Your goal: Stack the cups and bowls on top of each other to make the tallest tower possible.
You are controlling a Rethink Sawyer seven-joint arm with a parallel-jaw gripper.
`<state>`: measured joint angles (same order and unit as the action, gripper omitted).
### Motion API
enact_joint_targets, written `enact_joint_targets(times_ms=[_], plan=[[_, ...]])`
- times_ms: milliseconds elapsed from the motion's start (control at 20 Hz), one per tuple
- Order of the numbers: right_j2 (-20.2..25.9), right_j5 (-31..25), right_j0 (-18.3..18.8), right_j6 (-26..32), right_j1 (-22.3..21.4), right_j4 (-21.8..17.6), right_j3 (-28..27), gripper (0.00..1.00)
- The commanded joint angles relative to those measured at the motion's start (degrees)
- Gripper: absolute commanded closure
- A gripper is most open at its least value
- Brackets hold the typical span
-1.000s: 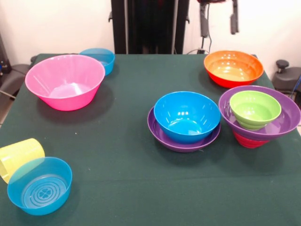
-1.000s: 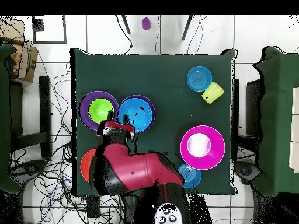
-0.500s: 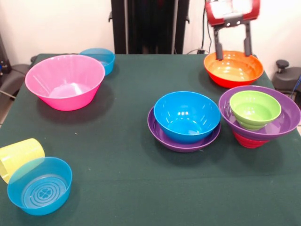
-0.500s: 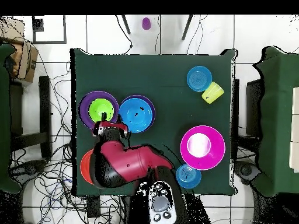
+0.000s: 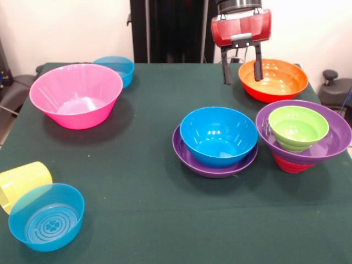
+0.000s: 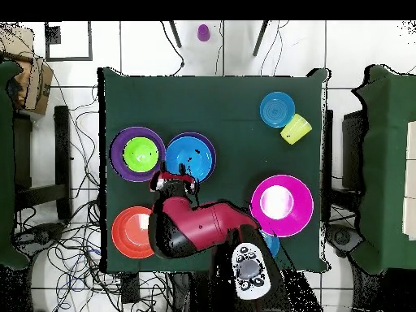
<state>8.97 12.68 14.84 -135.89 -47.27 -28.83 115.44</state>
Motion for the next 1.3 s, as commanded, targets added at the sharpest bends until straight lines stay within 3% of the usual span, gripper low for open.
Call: enact_joint_targets(times_ms=[50,450,550,850,1100,1300], plan=[[5.10,-0.01,-0.35,-0.92,2.58,-4.25,-2.93,0.00],[2.98,2.56,-1.73,-1.52,4.48,-3.68,-3.42,0.00],[5.17,2.17,-0.08,-2.16,3.76,-4.26,-2.59,0.00],[16.09,0.68,9.55,-5.69,4.43,-5.54,1.25,0.00],[16.97,0.72,12.62,-5.60,4.77,-4.29,2.31,0.00],[15.98,1.28,11.83,-5.18,4.90,-3.21,2.63,0.00]])
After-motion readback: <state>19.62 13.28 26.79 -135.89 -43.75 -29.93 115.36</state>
